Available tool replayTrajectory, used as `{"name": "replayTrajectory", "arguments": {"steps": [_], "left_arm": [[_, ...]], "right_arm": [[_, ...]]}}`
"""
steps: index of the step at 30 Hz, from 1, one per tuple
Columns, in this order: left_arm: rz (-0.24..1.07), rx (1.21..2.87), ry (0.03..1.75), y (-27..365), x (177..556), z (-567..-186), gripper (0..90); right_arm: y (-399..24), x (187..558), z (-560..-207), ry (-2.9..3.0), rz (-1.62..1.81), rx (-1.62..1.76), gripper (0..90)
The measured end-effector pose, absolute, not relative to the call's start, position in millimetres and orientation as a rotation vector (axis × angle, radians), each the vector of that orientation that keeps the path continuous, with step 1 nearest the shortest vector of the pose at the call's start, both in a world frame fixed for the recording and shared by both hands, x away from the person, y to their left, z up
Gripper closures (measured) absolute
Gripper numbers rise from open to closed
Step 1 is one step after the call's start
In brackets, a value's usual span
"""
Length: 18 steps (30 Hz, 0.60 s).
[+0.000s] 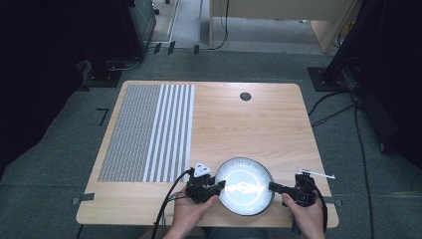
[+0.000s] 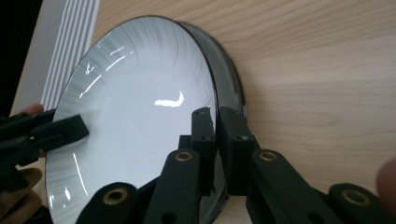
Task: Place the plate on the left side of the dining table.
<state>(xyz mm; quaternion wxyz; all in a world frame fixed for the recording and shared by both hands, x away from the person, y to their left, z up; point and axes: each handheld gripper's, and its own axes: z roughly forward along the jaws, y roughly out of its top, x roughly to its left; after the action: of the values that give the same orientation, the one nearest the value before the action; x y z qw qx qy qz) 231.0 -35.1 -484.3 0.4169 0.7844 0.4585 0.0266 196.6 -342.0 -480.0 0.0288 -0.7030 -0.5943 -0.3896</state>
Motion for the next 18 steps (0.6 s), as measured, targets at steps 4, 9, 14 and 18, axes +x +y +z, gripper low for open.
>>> {"name": "replayTrajectory", "arguments": {"steps": [4, 9, 14, 18], "left_arm": [[0.064, 1.979, 1.131, -33, 231, -484, 66.6], [0.024, 1.971, 1.134, -30, 234, -484, 66.5], [-0.055, 1.968, 1.13, -24, 238, -482, 65.7], [-0.125, 1.96, 1.148, -20, 242, -481, 66.4]], "right_arm": [[-337, 200, -482, -1.829, -1.201, -2.211, 82.8], [-336, 200, -483, -1.843, -1.2, -2.218, 85.4], [-338, 200, -485, -1.825, -1.219, -2.192, 83.1], [-338, 201, -484, -1.867, -1.215, -2.164, 82.8]]}}
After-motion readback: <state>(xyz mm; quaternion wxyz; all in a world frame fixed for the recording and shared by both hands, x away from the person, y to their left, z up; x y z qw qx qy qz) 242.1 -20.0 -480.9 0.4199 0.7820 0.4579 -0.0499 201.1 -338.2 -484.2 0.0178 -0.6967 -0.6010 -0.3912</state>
